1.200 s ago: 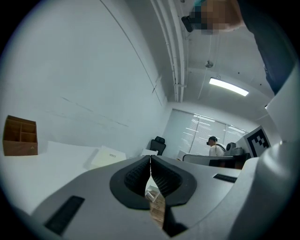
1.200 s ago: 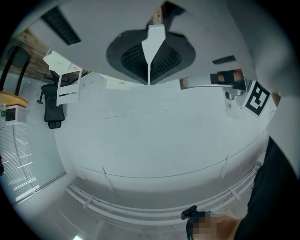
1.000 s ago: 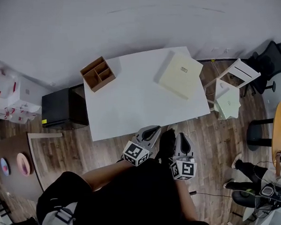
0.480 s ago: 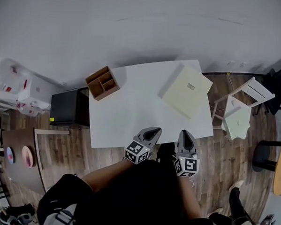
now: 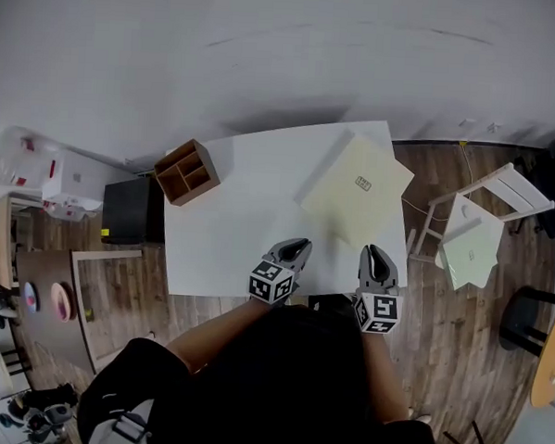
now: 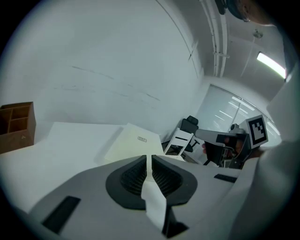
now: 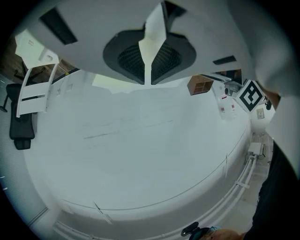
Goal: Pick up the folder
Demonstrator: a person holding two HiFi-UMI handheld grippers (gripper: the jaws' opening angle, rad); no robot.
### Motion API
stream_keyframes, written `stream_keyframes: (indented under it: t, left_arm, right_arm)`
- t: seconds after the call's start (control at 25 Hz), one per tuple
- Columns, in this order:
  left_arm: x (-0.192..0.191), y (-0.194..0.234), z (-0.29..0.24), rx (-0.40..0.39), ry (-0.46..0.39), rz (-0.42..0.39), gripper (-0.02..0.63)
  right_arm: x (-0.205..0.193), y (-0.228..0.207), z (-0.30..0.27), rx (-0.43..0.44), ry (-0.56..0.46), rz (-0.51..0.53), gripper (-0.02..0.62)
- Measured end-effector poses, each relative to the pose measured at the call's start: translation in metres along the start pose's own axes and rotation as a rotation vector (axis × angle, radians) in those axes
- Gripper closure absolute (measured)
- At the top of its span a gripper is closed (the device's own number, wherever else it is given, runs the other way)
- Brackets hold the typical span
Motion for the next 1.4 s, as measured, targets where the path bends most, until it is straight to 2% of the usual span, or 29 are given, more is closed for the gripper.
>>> stream_keyframes:
  t: [0.08,0.2,0.28,0.36,0.52,0.6,0.68,0.76,1.0,1.12,1.4]
  left_arm:
    - [-0.003,0.010,-0.016,0.035,0.027,0.014,0.560]
    - [-0.007,0.029,-0.037,0.068,0.079,0.034,0.461]
    - [-0.004,0.040,-0.048,0.094,0.086,0.019,0.451]
    - [-0.001,0.052,-0.060,0.119,0.090,-0.015,0.441]
    - [0.003,0.077,-0.086,0.150,0.116,-0.023,0.398]
    - [0.007,0.087,-0.097,0.157,0.131,-0.053,0.382]
    - [0.013,0.094,-0.108,0.157,0.147,-0.114,0.371]
    - [0.017,0.100,-0.121,0.150,0.160,-0.140,0.370]
    - [0.018,0.119,-0.153,0.134,0.207,-0.106,0.356]
    - [0.016,0.122,-0.166,0.092,0.226,-0.080,0.356]
    - [0.017,0.127,-0.186,0.033,0.235,-0.009,0.356]
  right_arm:
    - [-0.005,-0.021,-0.011,-0.002,0.023,-0.011,0.558]
    - [-0.016,-0.050,-0.030,-0.015,0.073,-0.007,0.557]
    - [-0.025,-0.066,-0.042,-0.021,0.120,0.037,0.539]
    - [-0.034,-0.082,-0.054,-0.027,0.153,0.038,0.457]
    - [-0.054,-0.113,-0.076,-0.041,0.203,-0.037,0.436]
    - [-0.063,-0.125,-0.086,-0.048,0.230,-0.073,0.424]
    - [-0.071,-0.135,-0.096,-0.051,0.257,-0.113,0.403]
    - [-0.079,-0.142,-0.104,-0.057,0.284,-0.157,0.380]
    - [-0.101,-0.152,-0.120,-0.081,0.346,-0.247,0.349]
    - [-0.108,-0.157,-0.123,-0.113,0.361,-0.267,0.333]
    - [-0.129,-0.153,-0.130,-0.105,0.397,-0.426,0.330]
Point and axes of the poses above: the fingertips, and each gripper's own axes: z backward along the fingers, y to its left, x out of its top, the point moved 4 cm from there along z, backward along the fingers, and after that the axes turned 6 degrees about -y, right-handed, at the moved point
